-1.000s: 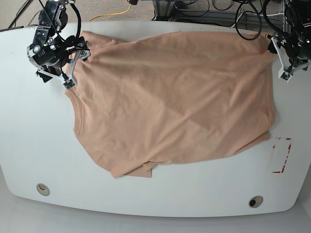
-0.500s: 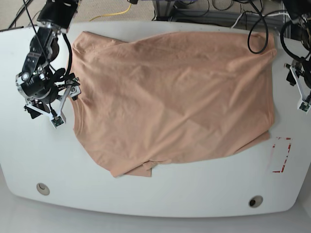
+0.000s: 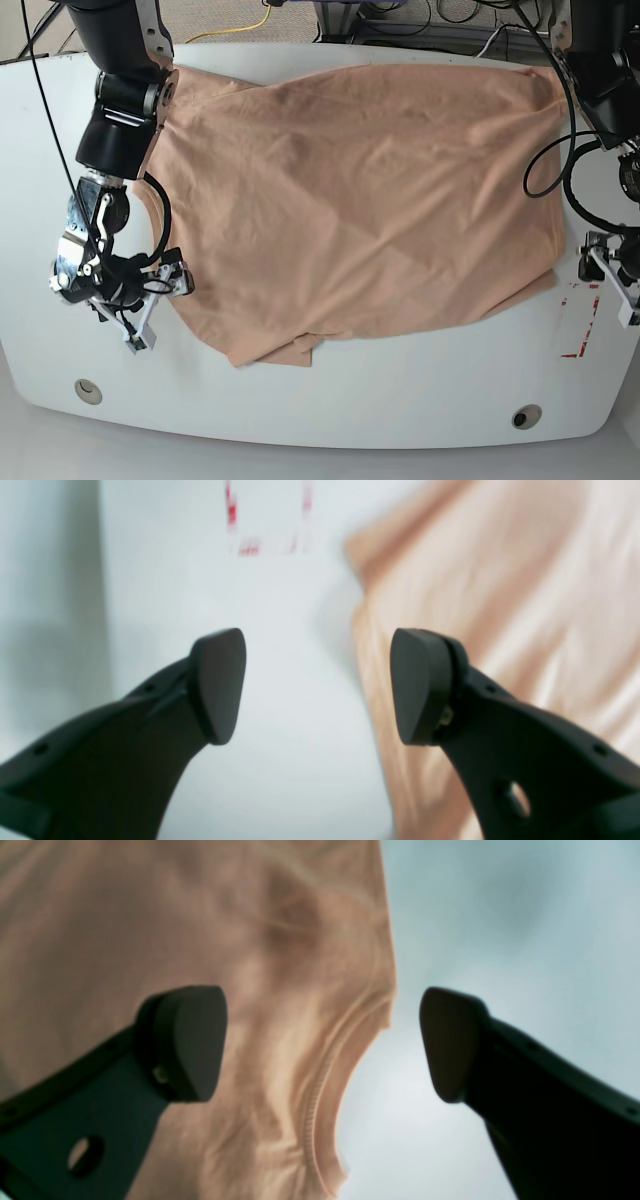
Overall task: Layout the t-shirt on the table in an organized manner, then fold the t-shirt properly
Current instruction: 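Open both grippers and move them to the shirt's side edges, then press and smooth the shirt's side edges with both grippers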
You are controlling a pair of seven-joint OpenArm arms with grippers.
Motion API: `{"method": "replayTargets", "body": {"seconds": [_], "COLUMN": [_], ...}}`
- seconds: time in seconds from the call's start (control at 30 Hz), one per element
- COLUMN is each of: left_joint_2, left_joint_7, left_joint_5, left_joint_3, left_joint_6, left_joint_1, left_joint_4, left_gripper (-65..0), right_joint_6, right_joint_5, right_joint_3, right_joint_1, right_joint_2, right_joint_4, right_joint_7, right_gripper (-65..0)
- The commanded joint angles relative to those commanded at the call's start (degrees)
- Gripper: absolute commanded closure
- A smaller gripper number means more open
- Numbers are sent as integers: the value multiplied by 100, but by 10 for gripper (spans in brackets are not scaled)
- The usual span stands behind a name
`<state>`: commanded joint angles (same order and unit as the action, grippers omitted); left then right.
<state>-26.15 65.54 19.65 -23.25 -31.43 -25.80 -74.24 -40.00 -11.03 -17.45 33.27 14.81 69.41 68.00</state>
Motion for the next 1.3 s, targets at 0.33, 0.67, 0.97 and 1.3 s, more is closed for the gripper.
{"method": "replayTargets", "body": {"seconds": [0.33, 0.67, 0.97, 1.3], "left_joint_2": [-18, -44, -26, 62], "left_joint_7": [-1855, -3068, -3490, -3516], "left_joint_5": [0, 0, 9, 9], "left_joint_3": [721, 1591, 1978, 2048], "left_joint_6": [176, 721, 1187, 1196], "left_joint_1": [-967, -1574, -1565, -1266], "left_joint_4": [2558, 4290, 4747, 4747], "left_gripper": [-424, -425, -426, -426], "right_joint_6": [0, 0, 0, 0], "right_joint_5": [176, 132, 123, 123], "right_joint_3": [378, 360, 343, 343], "right_joint_1": [0, -246, -440, -853], "right_joint_2": [0, 141, 158, 114], "right_joint_4": [-229, -220, -70, 659], "right_joint_7": [-360, -360, -360, -264], "right_gripper": [-585, -585, -585, -585]}}
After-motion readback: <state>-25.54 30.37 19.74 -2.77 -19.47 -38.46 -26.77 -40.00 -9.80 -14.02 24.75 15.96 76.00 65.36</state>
